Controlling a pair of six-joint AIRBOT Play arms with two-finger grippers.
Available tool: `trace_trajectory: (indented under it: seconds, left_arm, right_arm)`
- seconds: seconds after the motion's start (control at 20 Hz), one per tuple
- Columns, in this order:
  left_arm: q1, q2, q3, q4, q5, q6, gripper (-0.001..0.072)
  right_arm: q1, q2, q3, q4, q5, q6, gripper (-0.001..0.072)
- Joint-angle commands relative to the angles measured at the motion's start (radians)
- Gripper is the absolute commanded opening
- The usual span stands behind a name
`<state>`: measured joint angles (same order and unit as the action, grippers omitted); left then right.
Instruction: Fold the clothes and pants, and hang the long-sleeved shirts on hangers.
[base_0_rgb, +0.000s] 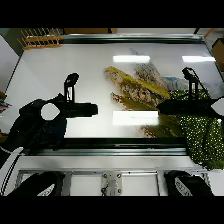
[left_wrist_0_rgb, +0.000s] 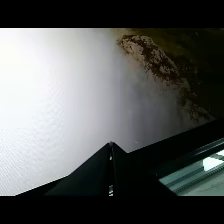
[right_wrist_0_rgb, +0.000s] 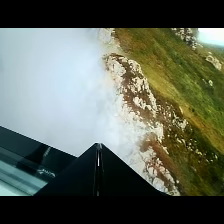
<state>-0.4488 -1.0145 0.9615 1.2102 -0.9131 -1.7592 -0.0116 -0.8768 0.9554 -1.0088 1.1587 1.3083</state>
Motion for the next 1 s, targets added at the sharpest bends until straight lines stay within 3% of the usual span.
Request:
trace_trajectory:
  seconds: [0.0, 0.65, 0.7, 0.75, 0.95]
  left_arm:
    - [0.000, -0.002, 0.000, 0.000, 0.002, 0.000, 0.0034]
    - [0.001, -0.003, 0.001, 0.006, -0.010, 0.007, 0.0036]
    - [0.011, 0.002, 0.010, 0.035, -0.019, 0.054, 0.0209]
    - [0.031, 0.011, 0.035, 0.092, -0.061, 0.089, 0.0666]
    - [0.229, 0.110, 0.078, 0.396, -0.292, 0.025, 0.0690]
  right_arm:
    - [0.001, -0.001, -0.002, -0.001, 0.000, 0.000, 0.0026]
    - [0.001, -0.002, -0.003, 0.000, 0.000, 0.000, 0.0026]
    - [0.001, -0.003, -0.003, 0.000, 0.000, 0.000, 0.0026]
    - [0.001, -0.003, -0.003, 0.000, 0.000, 0.000, 0.0026]
    - [0.001, -0.003, -0.003, 0.000, 0.000, 0.000, 0.0026]
